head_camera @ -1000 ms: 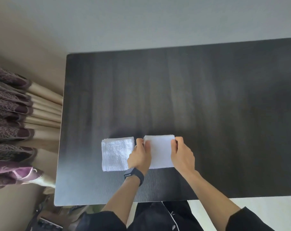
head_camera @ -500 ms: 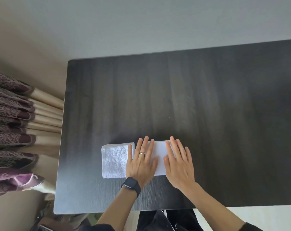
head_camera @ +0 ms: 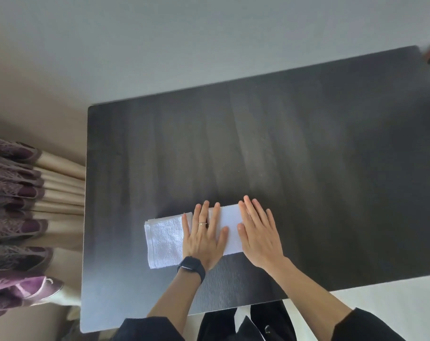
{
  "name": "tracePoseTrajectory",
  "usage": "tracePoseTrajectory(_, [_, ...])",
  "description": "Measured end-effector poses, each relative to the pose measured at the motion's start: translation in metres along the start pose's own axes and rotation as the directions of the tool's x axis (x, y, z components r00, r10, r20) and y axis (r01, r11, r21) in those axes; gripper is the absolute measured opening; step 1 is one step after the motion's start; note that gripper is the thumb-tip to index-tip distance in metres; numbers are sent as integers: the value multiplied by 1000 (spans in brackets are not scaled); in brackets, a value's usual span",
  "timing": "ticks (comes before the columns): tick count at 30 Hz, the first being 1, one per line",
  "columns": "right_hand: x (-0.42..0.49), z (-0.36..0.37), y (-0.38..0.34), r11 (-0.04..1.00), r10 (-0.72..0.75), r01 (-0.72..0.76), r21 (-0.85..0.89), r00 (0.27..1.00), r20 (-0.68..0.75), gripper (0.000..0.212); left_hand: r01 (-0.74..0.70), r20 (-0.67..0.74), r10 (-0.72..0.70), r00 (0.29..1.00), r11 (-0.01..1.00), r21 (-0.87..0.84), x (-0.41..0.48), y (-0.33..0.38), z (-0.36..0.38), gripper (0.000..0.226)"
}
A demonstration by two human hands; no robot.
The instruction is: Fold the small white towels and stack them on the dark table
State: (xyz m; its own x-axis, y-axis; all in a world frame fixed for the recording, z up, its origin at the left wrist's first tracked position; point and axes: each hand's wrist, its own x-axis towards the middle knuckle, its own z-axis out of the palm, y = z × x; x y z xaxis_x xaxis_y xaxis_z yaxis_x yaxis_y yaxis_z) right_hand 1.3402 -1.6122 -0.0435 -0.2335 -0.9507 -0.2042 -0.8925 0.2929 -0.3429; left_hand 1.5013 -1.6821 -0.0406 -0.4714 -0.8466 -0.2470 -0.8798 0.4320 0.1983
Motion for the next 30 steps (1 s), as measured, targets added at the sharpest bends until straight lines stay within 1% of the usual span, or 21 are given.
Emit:
tracePoseTrajectory(2, [-15, -18, 3, 998, 28, -23, 62, 997, -75, 54, 6, -1, -6, 1000, 999, -52, -5, 1, -8, 63])
tracePoseTrajectory(3, [-27, -28, 6, 994, 65, -54, 98, 991, -119, 53, -8, -10, 7, 1000, 998, -66, -9, 2, -12, 62])
tracePoseTrajectory(5, [-57, -47, 17, 974, 173, -138, 180, 965, -195, 51, -70, -26, 68, 997, 995, -65, -16, 9, -21, 64])
tracePoseTrajectory(7, [-93, -63, 30, 949, 275, -219, 228, 928, -254, 49, -179, -31, 178, 984, 982, -62, -27, 28, -27, 68])
tracePoseTrajectory(9, [-131, -78, 43, 927, 348, -277, 254, 886, -306, 47, -307, -16, 307, 952, 949, -70, -40, 61, -34, 67])
tracePoseTrajectory(11, [-170, -92, 56, 901, 420, -342, 267, 839, -346, 44, -414, 27, 418, 908, 905, -94, -54, 106, -40, 64])
tracePoseTrajectory(13, [-209, -107, 71, 867, 495, -413, 277, 773, -396, 43, -530, 85, 539, 838, 841, -110, -68, 156, -44, 61])
tracePoseTrajectory(15, [-251, -122, 87, 826, 563, -477, 299, 683, -466, 46, -644, 145, 654, 742, 756, -115, -83, 208, -45, 59])
tracePoseTrajectory(17, [-293, -136, 104, 775, 626, -531, 342, 571, -531, 48, -744, 153, 751, 642, 659, -113, -102, 263, -46, 57])
tracePoseTrajectory(20, [-363, -153, 131, 678, 706, -605, 417, 381, -596, 39, -854, 138, 861, 490, 505, -123, -142, 343, -47, 57])
tracePoseTrajectory(22, [-414, -163, 149, 618, 731, -633, 467, 246, -636, 31, -911, 116, 916, 385, 397, -114, -174, 395, -46, 58])
tracePoseTrajectory(25, [-497, -181, 177, 576, 689, -650, 496, 59, -723, 31, -962, 50, 971, 235, 240, -132, -231, 475, -45, 59])
tracePoseTrajectory(28, [-581, -201, 203, 520, 645, -674, 524, -93, -759, 33, -985, -15, 992, 125, 122, -124, -292, 550, -50, 60])
tracePoseTrajectory(30, [-631, -215, 217, 472, 609, -700, 536, -181, -772, 34, -991, -75, 996, 54, 44, -126, -327, 595, -56, 59])
